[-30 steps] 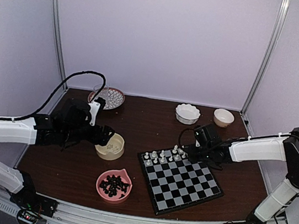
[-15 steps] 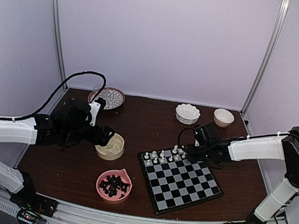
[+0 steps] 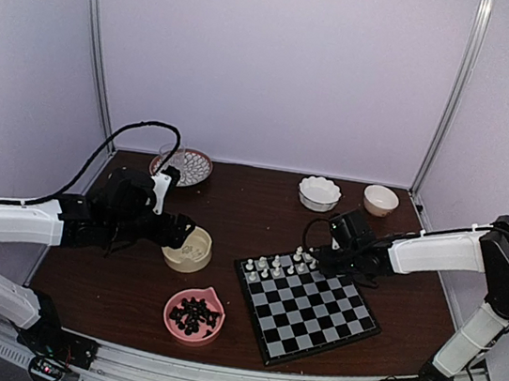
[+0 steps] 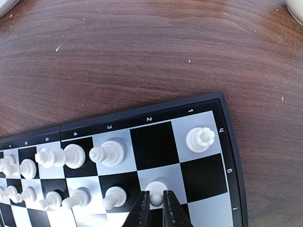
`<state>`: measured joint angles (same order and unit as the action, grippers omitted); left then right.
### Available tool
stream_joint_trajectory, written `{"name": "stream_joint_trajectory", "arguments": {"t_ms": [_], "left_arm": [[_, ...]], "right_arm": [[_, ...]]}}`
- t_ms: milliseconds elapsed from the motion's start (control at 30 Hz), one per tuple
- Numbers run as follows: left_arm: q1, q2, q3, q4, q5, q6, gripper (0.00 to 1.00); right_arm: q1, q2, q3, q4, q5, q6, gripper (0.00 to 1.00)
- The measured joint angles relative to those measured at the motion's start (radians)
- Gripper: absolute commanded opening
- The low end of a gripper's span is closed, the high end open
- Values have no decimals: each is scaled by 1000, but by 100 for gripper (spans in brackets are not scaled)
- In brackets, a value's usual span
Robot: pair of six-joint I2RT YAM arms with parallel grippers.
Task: Set up the chess pieces on the board
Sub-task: Place the pawn at b2.
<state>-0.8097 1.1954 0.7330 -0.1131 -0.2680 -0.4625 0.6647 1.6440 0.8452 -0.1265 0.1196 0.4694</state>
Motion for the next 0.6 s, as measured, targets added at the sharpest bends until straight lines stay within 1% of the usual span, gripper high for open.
{"name": "stream_joint_trajectory", "arguments": {"t_ms": [100, 233, 500, 600], "left_arm": [[0, 0, 0, 0, 1, 0, 86], [0, 0, 0, 0, 3, 0, 86], [0, 5, 0, 0, 11, 0, 87], [0, 11, 0, 0, 16, -7, 84]], "right_arm": [[0, 0, 0, -3, -3, 0, 17], [0, 0, 0, -9, -7, -3, 25], [0, -16, 0, -16, -8, -11, 26], [-1, -42, -1, -17, -7, -17, 27]]}}
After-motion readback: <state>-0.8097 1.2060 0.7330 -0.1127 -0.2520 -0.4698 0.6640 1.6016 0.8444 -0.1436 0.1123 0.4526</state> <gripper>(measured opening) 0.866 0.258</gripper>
